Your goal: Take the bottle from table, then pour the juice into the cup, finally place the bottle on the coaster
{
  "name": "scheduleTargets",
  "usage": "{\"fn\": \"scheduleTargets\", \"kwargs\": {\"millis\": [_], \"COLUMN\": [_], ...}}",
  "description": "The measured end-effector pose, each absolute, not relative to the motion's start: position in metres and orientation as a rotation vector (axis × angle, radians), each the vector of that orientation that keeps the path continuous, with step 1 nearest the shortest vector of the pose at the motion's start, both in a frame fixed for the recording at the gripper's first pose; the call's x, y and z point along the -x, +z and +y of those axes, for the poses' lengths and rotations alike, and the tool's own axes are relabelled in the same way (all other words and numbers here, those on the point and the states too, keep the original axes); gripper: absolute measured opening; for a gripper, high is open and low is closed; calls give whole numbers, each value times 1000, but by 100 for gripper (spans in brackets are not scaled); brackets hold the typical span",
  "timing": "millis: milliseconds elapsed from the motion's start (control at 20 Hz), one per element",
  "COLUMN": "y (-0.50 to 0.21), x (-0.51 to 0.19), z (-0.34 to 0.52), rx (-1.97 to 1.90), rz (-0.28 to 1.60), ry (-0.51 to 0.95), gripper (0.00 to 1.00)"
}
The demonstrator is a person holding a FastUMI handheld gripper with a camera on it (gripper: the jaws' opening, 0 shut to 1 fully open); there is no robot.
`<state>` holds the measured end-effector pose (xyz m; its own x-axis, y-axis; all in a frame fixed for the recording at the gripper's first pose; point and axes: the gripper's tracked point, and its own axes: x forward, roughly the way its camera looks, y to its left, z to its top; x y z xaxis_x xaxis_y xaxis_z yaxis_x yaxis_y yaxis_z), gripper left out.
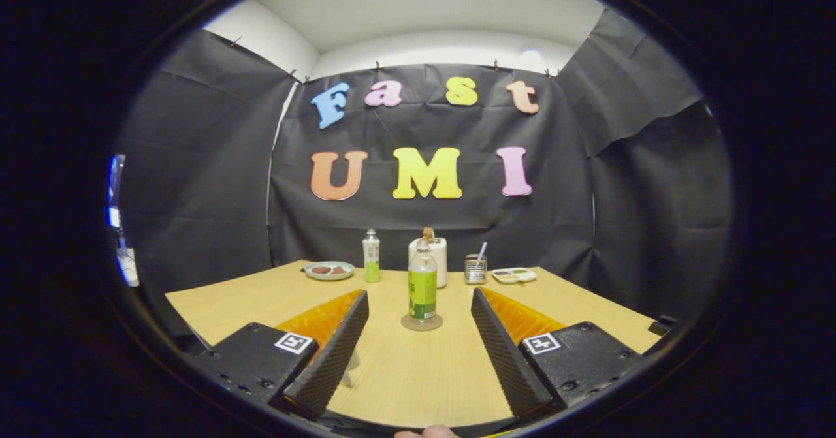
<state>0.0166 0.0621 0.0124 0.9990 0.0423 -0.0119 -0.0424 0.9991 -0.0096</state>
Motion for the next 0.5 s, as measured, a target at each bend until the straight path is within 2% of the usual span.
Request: {"fn": "scheduleTargets", "kwargs": {"millis": [500], "y": [30], "x": [-22], "z": [72], "rx": [25], "rz": [-26], "ry": [48], "gripper": [100]}}
